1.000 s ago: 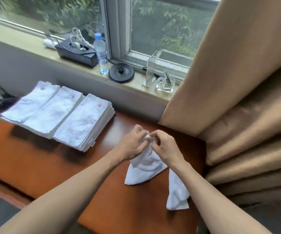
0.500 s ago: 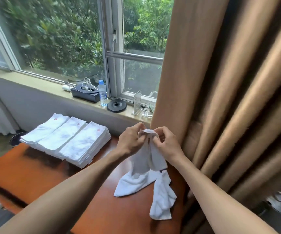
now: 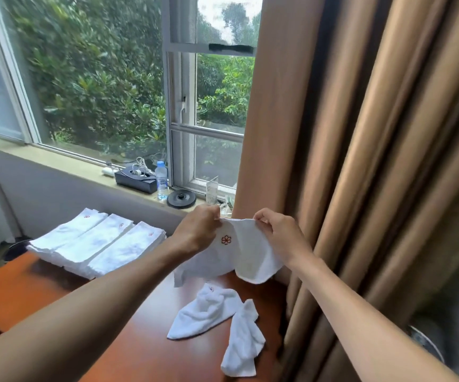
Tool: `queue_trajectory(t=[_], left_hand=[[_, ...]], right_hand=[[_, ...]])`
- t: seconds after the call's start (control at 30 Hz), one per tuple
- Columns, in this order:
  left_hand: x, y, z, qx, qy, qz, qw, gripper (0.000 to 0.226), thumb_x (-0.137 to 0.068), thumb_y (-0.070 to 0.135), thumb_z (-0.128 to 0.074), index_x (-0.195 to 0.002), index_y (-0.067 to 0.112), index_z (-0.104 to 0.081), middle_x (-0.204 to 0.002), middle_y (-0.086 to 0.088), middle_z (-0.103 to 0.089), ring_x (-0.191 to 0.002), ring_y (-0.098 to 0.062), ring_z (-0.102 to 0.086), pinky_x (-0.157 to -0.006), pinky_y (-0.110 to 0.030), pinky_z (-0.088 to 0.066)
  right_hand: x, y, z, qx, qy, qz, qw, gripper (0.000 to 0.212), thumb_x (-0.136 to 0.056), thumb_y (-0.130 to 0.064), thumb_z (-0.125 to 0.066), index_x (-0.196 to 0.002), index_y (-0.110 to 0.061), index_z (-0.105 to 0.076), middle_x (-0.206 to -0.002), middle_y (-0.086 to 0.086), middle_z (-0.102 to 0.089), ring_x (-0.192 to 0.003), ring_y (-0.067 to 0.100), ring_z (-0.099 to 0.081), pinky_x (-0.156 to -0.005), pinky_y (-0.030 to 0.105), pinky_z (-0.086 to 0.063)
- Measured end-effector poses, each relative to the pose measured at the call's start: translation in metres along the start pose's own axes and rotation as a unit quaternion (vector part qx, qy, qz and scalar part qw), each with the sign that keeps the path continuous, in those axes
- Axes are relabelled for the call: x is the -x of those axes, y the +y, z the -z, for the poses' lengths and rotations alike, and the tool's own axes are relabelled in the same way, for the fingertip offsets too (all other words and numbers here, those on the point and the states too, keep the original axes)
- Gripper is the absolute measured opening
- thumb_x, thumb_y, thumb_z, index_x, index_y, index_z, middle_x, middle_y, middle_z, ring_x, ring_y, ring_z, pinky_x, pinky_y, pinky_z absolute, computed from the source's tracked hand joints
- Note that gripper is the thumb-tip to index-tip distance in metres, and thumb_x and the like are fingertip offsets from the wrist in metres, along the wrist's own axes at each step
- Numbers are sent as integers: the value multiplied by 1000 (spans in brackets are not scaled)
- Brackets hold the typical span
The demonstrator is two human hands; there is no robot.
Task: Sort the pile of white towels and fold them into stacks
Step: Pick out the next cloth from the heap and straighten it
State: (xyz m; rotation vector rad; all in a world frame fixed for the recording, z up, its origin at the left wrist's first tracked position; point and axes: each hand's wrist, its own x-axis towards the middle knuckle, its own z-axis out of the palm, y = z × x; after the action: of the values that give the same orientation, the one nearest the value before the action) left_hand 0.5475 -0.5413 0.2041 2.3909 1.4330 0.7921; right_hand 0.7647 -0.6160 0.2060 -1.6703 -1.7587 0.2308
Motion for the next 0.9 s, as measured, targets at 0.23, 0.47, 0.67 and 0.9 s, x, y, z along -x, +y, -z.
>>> queue_trajectory(t=[0.23, 0.47, 0.67, 0.9], left_hand=[[6, 10, 22, -172, 19, 3, 985, 12, -102, 32, -55, -100, 25, -65, -108, -5, -70, -105, -31, -66, -73, -36, -40], [-2, 29, 31, -180, -11, -27, 983, 23, -88, 0, -51, -97, 18, -61, -108, -8, -66, -105, -32, -64, -69, -36, -38], [-12, 39, 37, -92, -6, 24, 995, 25, -94, 10, -48, -107, 22, -66, -118, -10, -69, -109, -35, -64, -78, -38, -46], [-15, 51, 40, -48, 27, 42, 998, 20, -97, 20, -56, -107, 29, -71, -117, -1, -72, -109, -28, -65, -82, -36, -48]], right_hand=[[6, -7, 26, 185, -21, 17, 982, 29, -102, -57, -52, -102, -33, -69, -95, -7, -75, -94, 22, -66, -76, 34, -47], [8, -3, 51, 217, 10, 34, 976, 32, -105, -57, -45, -105, -34, -67, -93, -8, -74, -85, 17, -67, -71, 31, -51], [5, -1, 65, 186, 20, 21, 982, 25, -105, -54, -48, -104, -36, -66, -92, -13, -73, -80, 13, -61, -64, 28, -39], [3, 0, 60, -20, 51, -38, 998, 6, -102, -38, -61, -99, -36, -65, -85, -18, -66, -82, 4, -60, -66, 23, -42]])
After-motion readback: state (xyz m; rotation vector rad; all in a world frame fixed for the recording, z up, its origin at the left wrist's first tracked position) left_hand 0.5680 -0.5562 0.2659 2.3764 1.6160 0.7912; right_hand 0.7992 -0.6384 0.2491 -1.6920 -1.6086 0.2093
